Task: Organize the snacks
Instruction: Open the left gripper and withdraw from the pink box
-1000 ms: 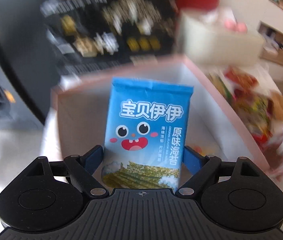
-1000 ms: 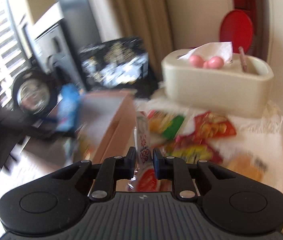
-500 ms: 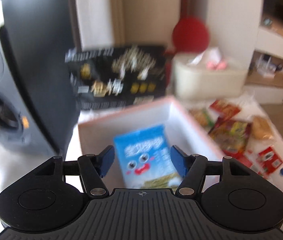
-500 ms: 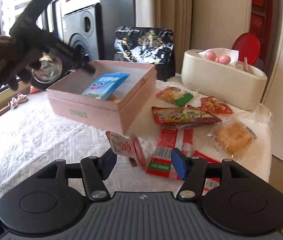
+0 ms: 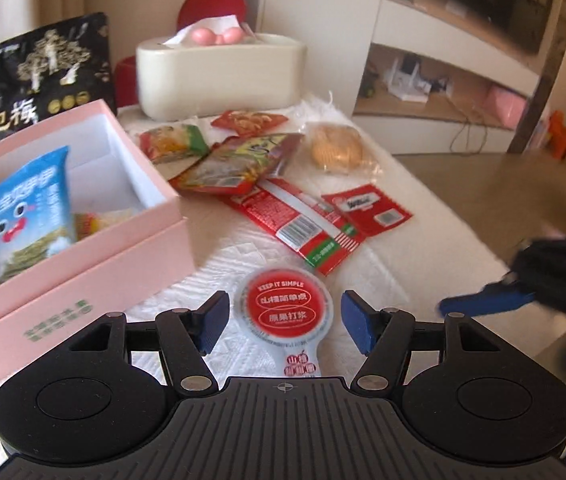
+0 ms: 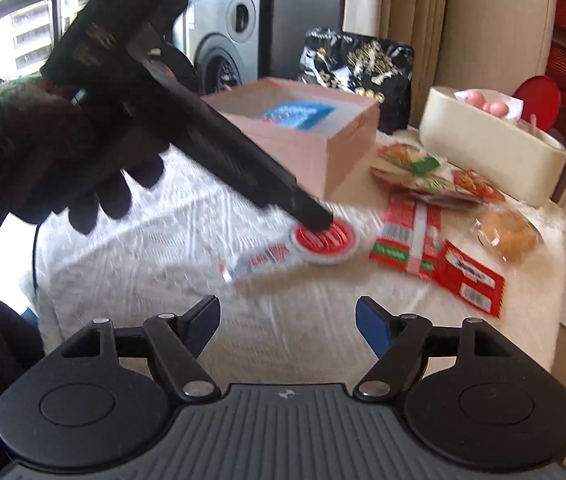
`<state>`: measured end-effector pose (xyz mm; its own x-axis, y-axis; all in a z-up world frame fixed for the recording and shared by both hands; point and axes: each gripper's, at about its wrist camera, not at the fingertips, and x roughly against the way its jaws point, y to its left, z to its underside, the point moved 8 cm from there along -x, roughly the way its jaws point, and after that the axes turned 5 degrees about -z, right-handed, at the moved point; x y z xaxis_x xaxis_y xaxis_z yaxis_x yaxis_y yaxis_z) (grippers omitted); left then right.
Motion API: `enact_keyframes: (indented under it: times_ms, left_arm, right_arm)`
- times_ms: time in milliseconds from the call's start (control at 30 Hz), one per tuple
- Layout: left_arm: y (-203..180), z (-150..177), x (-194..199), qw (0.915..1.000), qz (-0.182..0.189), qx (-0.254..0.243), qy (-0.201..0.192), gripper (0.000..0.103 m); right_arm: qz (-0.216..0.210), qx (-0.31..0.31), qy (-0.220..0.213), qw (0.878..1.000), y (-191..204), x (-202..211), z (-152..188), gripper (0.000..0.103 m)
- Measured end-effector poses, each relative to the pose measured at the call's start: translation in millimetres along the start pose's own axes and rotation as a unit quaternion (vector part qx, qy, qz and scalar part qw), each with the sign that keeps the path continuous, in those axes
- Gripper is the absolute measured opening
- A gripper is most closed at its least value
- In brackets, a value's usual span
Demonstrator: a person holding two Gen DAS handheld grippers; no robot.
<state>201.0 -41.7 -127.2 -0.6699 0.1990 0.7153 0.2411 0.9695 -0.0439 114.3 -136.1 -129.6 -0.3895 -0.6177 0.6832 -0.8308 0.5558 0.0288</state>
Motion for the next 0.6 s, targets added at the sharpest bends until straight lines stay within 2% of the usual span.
enact_keyframes:
  times_ms: [100, 200, 233, 367, 400, 433, 500, 567, 600]
  left_arm:
    - [-5, 3, -8, 0.9997, -0.017, -0.016, -0.004, 0.067]
    - [-7, 7, -14, 0.9996, -0.016, -0.022, -0.001, 0.068]
    - [-6, 8, -13, 0.9996, -0.017, -0.021, -0.002, 0.065]
    - [3, 12, -7, 0.9999, -0.014, -0.005, -0.001, 0.064]
    - [5, 14, -5, 0.9999, -0.015, -0.003, -0.001, 0.06]
    - [9, 15, -1, 0.9999, -0.014, 0.0, -0.003, 0.053]
    - [18, 19, 7, 0.9998, -0.016, 0.008, -0.004, 0.049]
    - [30, 23, 15, 0.9994, -0.029, 0.015, -0.011, 0.034]
    - [38, 25, 18, 0.999, -0.037, 0.02, -0.014, 0.03]
  right_arm:
    - [0.02, -0.006, -0.003, 1.0, -8, 6, 1, 0.075]
    - [0.041, -0.02, -0.022, 0.999, -25, 11, -4, 0.075]
    - [0.052, -0.027, -0.033, 0.998, -34, 12, -9, 0.075]
    - [0.092, -0.083, -0.069, 0.99, -72, 5, -31, 0.076]
    - [0.098, -0.102, -0.073, 0.987, -83, 1, -38, 0.076]
    - [0.103, -0.12, -0.078, 0.984, -94, -4, -47, 0.076]
    - [0.121, -0.155, -0.093, 0.976, -119, -14, -66, 0.076]
    - [0.142, -0.177, -0.102, 0.969, -144, -30, -89, 0.077]
    - [0.144, -0.181, -0.099, 0.968, -154, -41, -100, 0.077]
